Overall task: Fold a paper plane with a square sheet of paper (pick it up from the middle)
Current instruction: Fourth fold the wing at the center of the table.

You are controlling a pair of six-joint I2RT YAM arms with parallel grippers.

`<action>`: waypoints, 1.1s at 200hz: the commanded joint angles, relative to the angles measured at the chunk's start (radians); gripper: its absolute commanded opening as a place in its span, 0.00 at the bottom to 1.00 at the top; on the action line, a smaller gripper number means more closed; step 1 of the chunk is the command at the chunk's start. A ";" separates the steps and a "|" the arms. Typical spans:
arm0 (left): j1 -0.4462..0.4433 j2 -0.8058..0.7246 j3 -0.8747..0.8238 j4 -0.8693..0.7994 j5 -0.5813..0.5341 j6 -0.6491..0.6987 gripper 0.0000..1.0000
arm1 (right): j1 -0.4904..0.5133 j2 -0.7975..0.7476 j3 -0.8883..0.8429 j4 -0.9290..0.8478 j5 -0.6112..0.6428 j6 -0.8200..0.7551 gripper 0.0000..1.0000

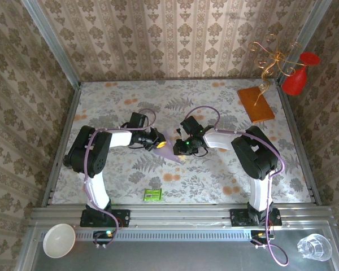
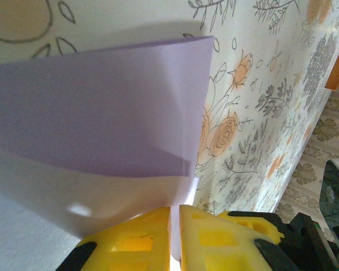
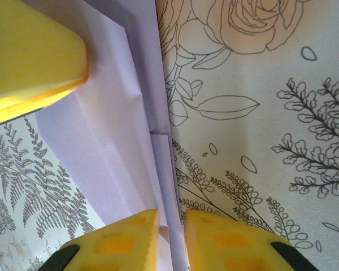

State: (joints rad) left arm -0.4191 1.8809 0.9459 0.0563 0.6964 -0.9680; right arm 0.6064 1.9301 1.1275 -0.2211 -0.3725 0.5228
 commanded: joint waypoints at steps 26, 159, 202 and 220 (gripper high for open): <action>-0.004 -0.021 0.012 0.004 0.015 0.031 0.14 | 0.018 0.062 -0.011 -0.041 0.004 -0.012 0.22; -0.023 0.016 0.067 -0.027 0.031 0.061 0.14 | 0.017 0.064 -0.020 -0.039 0.008 -0.012 0.17; -0.027 -0.036 0.049 -0.043 0.024 0.064 0.14 | 0.017 0.067 -0.020 -0.044 0.011 -0.010 0.17; -0.030 -0.056 0.041 -0.054 0.013 0.069 0.14 | 0.017 0.066 -0.018 -0.044 0.012 -0.010 0.17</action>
State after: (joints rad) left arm -0.4438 1.8862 0.9943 0.0330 0.7109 -0.9360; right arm 0.6029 1.9316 1.1271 -0.2268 -0.3695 0.5228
